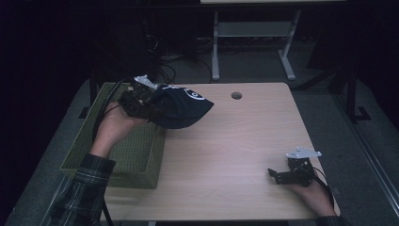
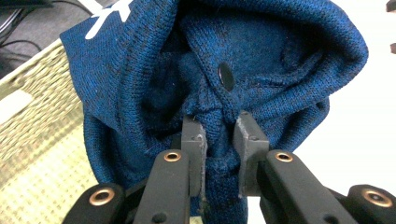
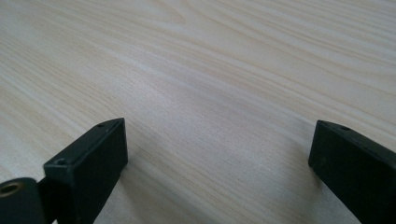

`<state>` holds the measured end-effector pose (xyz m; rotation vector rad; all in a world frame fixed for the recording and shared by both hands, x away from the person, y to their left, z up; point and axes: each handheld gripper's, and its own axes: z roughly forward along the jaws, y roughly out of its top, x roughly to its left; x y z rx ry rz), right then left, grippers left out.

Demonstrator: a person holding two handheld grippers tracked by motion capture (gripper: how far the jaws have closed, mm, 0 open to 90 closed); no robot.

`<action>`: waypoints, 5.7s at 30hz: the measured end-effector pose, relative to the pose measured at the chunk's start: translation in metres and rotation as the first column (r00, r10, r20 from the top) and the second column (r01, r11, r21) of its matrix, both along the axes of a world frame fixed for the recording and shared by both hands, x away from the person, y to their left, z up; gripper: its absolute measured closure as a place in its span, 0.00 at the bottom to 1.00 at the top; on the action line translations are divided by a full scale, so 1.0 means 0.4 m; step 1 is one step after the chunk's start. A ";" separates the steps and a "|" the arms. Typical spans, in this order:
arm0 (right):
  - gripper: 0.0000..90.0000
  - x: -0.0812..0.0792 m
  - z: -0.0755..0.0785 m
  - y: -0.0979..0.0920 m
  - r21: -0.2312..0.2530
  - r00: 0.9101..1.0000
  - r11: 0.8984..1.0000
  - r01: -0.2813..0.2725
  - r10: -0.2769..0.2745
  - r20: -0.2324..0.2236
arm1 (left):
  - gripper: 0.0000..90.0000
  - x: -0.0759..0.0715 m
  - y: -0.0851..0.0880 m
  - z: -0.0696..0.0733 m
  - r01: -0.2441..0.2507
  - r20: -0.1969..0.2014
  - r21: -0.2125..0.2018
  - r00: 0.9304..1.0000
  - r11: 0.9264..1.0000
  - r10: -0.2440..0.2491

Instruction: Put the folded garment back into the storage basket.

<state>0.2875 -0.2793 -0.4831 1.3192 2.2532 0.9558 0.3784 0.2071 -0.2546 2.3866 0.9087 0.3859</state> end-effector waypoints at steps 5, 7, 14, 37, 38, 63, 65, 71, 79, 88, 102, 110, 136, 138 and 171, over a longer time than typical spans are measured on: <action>0.05 0.000 0.000 0.000 -0.001 1.000 1.000 -0.001 0.001 -0.001 | 0.85 -0.006 0.050 0.002 -0.052 0.009 0.006 0.999 0.999 0.052; 0.05 0.000 0.000 0.000 -0.001 1.000 1.000 -0.001 0.001 -0.001 | 0.85 -0.009 0.069 0.003 -0.070 0.011 0.002 0.997 0.998 0.070; 0.05 0.000 0.000 0.000 -0.001 1.000 1.000 0.000 0.000 -0.001 | 0.85 -0.020 0.122 0.007 -0.126 0.024 -0.009 0.992 0.992 0.126; 0.05 0.000 0.000 0.000 -0.002 1.000 1.000 -0.001 0.001 -0.001 | 0.85 -0.033 0.312 -0.099 -0.331 0.005 -0.013 0.944 0.944 0.331; 0.05 0.000 0.000 0.000 -0.002 1.000 1.000 -0.001 0.001 -0.001 | 0.85 -0.032 0.315 -0.106 -0.335 0.003 -0.009 0.942 0.942 0.335; 0.05 0.000 0.000 0.000 -0.002 1.000 1.000 0.000 0.000 0.000 | 0.84 0.005 0.325 -0.283 -0.342 -0.124 0.059 0.930 0.938 0.346; 0.05 0.000 0.000 0.000 -0.002 1.000 1.000 -0.001 0.001 0.000 | 0.84 0.009 0.325 -0.295 -0.341 -0.135 0.061 0.928 0.938 0.347; 0.05 0.000 0.000 0.000 -0.002 1.000 1.000 -0.001 0.001 -0.001 | 0.84 0.011 0.326 -0.319 -0.330 -0.154 0.068 0.929 0.941 0.337; 0.05 0.000 0.000 -0.001 -0.004 1.000 1.000 -0.003 0.003 0.003 | 0.76 0.003 0.333 -0.327 -0.316 -0.161 0.059 0.933 0.947 0.322; 0.05 0.000 0.000 -0.001 -0.004 1.000 1.000 -0.003 0.003 0.003 | 0.53 -0.007 0.340 -0.299 -0.321 -0.127 0.015 0.939 0.947 0.321; 0.05 0.000 0.000 -0.001 -0.004 1.000 1.000 -0.003 0.003 0.003 | 0.24 -0.019 0.253 -0.212 -0.278 -0.033 -0.100 0.960 0.955 0.276; 0.05 0.000 0.000 0.000 -0.002 1.000 1.000 -0.001 0.001 -0.001 | 0.20 -0.024 0.158 -0.175 -0.214 -0.001 -0.207 0.976 0.955 0.219; 0.04 0.002 0.000 0.001 0.000 1.000 1.000 -0.001 0.001 -0.001 | 0.20 -0.054 -0.151 -0.230 -0.020 0.015 -0.234 1.000 0.972 0.024; 0.04 0.002 0.000 0.001 0.000 1.000 1.000 0.000 0.000 -0.002 | 0.20 -0.058 -0.169 -0.242 -0.016 0.020 -0.234 1.000 0.972 0.022; 0.04 0.002 0.000 0.001 -0.001 1.000 1.000 -0.008 0.008 -0.001 | 0.20 -0.108 -0.248 -0.499 -0.019 0.005 -0.140 1.000 0.990 0.020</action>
